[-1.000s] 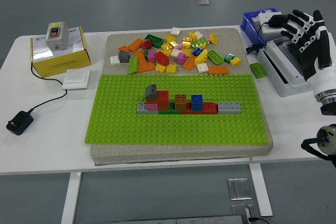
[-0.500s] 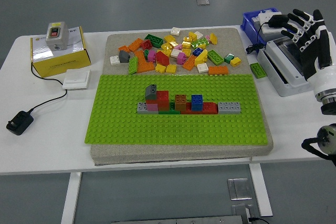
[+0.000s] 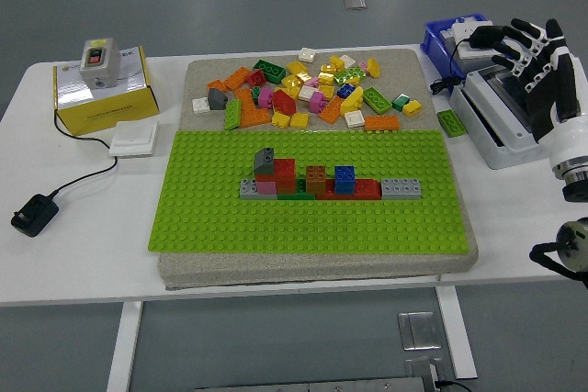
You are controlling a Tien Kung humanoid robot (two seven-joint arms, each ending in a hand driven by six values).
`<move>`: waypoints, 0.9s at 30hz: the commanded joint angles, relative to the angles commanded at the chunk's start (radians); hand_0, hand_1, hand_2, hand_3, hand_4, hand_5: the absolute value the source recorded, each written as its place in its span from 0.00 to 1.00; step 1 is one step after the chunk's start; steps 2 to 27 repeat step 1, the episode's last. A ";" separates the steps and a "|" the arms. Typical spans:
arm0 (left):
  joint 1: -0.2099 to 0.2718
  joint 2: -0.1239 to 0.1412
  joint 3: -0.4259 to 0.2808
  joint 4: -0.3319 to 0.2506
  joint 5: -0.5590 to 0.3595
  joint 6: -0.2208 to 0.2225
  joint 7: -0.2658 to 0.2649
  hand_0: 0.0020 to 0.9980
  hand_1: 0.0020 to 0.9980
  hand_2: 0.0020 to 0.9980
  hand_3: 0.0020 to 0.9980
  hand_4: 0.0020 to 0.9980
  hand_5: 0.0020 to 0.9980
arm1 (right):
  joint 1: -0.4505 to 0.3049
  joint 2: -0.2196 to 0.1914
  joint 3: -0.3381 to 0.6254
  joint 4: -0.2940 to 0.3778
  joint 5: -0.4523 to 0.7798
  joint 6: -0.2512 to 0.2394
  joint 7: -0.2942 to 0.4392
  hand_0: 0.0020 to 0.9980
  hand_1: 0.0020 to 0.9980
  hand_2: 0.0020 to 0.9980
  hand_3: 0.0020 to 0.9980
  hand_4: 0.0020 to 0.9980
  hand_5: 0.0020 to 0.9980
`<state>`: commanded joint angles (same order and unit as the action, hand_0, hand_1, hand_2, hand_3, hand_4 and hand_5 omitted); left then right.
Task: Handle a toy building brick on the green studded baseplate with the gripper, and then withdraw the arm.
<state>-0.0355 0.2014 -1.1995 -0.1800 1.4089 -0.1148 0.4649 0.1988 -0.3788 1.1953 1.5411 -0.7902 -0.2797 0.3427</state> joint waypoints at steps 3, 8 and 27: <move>0.000 0.000 0.000 0.000 0.001 0.000 0.000 0.73 0.70 0.65 0.66 0.37 0.59 | 0.000 0.000 -0.001 0.002 -0.004 -0.001 -0.002 0.75 0.72 0.78 0.74 0.66 0.95; 0.000 0.000 0.000 0.000 0.001 0.000 0.000 0.73 0.70 0.65 0.66 0.37 0.59 | 0.000 0.000 -0.001 0.002 -0.004 -0.001 -0.002 0.75 0.72 0.78 0.74 0.66 0.95; 0.000 0.000 0.000 0.000 0.001 0.000 0.000 0.73 0.70 0.65 0.66 0.37 0.59 | 0.000 0.000 -0.001 0.002 -0.004 -0.001 -0.002 0.75 0.72 0.78 0.74 0.66 0.95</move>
